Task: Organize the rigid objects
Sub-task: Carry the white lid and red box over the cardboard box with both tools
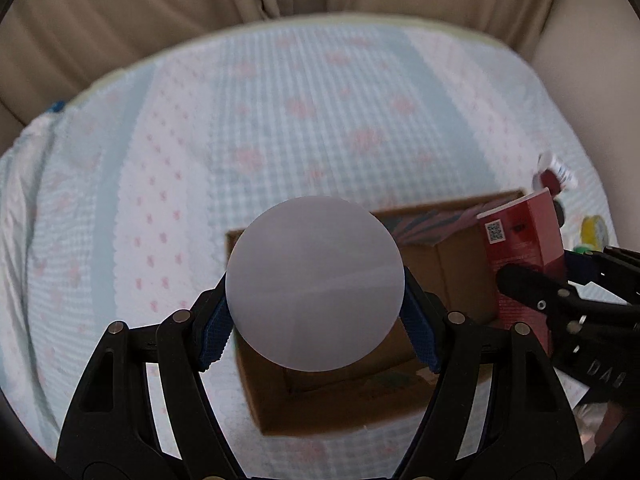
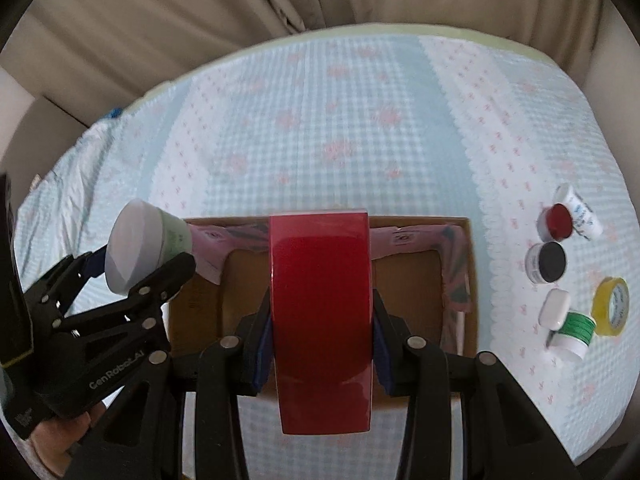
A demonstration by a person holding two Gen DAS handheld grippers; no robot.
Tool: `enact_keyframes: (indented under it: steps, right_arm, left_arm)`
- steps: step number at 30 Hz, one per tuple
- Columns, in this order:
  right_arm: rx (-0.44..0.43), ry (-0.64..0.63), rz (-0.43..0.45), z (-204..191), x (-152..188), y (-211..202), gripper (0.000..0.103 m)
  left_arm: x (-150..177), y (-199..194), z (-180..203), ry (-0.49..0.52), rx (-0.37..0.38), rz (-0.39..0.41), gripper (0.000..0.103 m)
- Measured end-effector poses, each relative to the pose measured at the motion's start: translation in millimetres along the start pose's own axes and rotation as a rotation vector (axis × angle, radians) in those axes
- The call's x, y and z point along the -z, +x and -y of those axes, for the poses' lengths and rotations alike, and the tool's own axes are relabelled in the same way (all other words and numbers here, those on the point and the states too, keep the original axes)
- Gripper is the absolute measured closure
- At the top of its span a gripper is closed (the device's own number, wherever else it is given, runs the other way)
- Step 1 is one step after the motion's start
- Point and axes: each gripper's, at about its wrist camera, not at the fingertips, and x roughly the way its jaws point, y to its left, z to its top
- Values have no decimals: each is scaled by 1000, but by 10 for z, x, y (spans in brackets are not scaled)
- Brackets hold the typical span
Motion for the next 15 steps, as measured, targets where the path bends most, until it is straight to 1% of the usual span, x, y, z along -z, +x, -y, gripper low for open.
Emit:
enact_keyframes:
  steps: [6, 10, 15]
  right_arm:
    - [31, -45, -88, 61, 49, 565, 65]
    - [50, -90, -137, 127, 102, 855, 65]
    - [74, -144, -151, 184, 119, 995, 65]
  left_arm:
    - [-3, 659, 70, 13, 54, -173, 32]
    - [-6, 893, 117, 20, 56, -217, 32]
    - [-55, 1027, 122, 20, 62, -262, 32]
